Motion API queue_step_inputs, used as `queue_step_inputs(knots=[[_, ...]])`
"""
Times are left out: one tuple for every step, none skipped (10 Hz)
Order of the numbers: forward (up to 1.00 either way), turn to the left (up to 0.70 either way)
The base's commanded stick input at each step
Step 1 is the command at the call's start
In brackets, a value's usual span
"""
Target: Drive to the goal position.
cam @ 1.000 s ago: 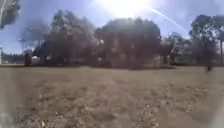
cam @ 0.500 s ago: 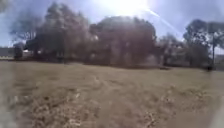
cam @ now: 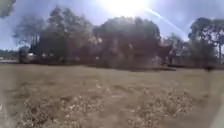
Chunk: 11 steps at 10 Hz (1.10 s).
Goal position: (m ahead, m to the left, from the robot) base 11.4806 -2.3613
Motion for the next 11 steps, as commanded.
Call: queue_step_inputs(knots=[[0.7, 0.0], [0.7, -0.07], [0.7, -0.32], [0.7, -0.34], [0.7, 0.0], [0.7, 0.0], [0.7, 0.0], [0.7, 0.0], [0.7, 0.0], [0.7, -0.15], [0.7, -0.35]])
